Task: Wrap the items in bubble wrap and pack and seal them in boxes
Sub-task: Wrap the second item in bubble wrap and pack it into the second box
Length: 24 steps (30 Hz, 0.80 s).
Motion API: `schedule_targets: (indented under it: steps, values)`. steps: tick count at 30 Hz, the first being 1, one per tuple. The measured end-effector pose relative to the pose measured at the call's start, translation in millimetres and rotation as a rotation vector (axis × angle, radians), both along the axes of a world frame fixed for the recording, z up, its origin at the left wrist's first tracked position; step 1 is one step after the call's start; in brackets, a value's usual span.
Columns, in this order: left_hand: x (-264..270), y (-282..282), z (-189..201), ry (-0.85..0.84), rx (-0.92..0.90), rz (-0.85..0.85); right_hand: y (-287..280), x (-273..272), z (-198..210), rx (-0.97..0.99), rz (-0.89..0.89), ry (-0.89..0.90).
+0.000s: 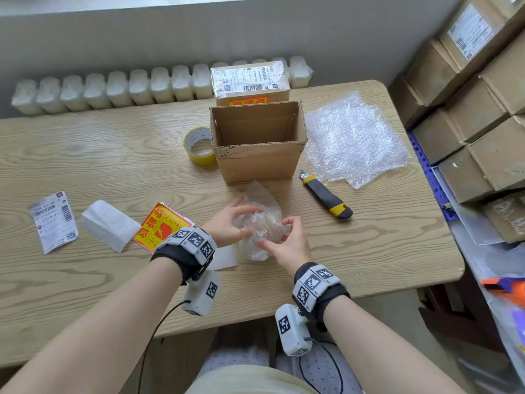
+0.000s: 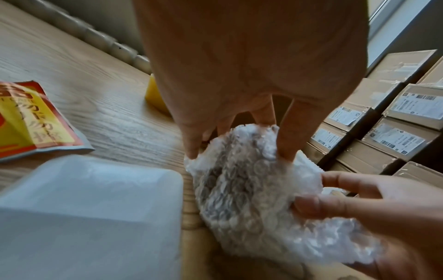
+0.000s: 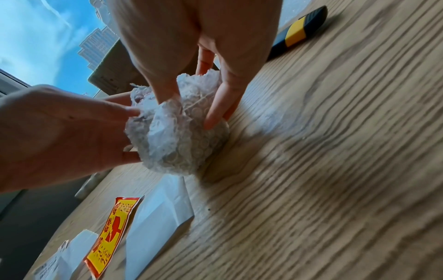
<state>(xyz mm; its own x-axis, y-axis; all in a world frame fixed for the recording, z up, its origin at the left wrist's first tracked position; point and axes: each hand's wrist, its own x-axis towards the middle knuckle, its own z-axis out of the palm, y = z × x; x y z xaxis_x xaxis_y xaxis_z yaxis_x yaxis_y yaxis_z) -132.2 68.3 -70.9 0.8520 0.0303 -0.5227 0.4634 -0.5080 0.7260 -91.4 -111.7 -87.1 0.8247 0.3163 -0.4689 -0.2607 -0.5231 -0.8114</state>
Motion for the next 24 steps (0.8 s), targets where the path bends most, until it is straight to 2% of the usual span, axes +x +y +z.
schedule_targets:
  steps: [4,8,10,13,15,20,24]
  values:
    - [2,0,-4,-0.007,0.027,-0.018,3,1,0,-0.042,0.050,-0.017]
    - [6,-2,-3,-0.032,0.078,-0.132,-10,3,-1,-0.095,0.175,-0.025]
    - [5,-1,-3,-0.075,0.094,-0.154,-16,7,0,-0.151,0.236,-0.143]
    - [3,0,0,-0.163,0.134,-0.227,-19,14,0,-0.217,0.376,-0.427]
    - [2,1,1,-0.194,0.172,-0.249,-16,14,0,-0.214,0.501,-0.501]
    - [-10,9,0,-0.276,0.222,-0.202,-7,4,-4,-0.131,0.592,-0.476]
    - [-30,8,-9,-0.387,0.225,-0.042,-5,-4,-9,-0.108,0.622,-0.526]
